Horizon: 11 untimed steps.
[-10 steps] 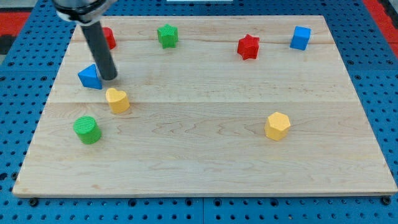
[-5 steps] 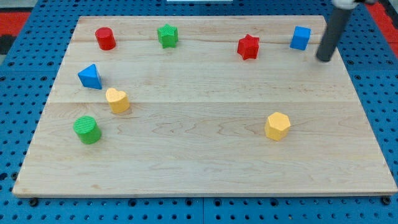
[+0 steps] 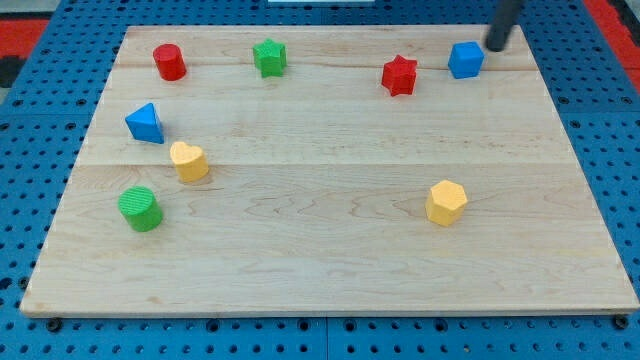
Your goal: Push the blue cube to the right of the blue triangle
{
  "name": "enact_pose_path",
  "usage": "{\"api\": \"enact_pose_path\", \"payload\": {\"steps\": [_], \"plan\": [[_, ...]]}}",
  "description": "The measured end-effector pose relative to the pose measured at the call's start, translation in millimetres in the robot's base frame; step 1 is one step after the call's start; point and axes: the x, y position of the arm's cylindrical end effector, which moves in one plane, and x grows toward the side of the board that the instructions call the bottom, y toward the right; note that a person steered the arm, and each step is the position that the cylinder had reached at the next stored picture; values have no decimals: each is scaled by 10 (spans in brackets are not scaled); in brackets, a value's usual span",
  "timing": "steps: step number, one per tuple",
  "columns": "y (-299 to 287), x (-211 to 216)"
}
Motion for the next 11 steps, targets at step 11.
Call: {"api": "enact_pose_path", "payload": {"steps": [11], "plan": [[-2470, 1785]]}}
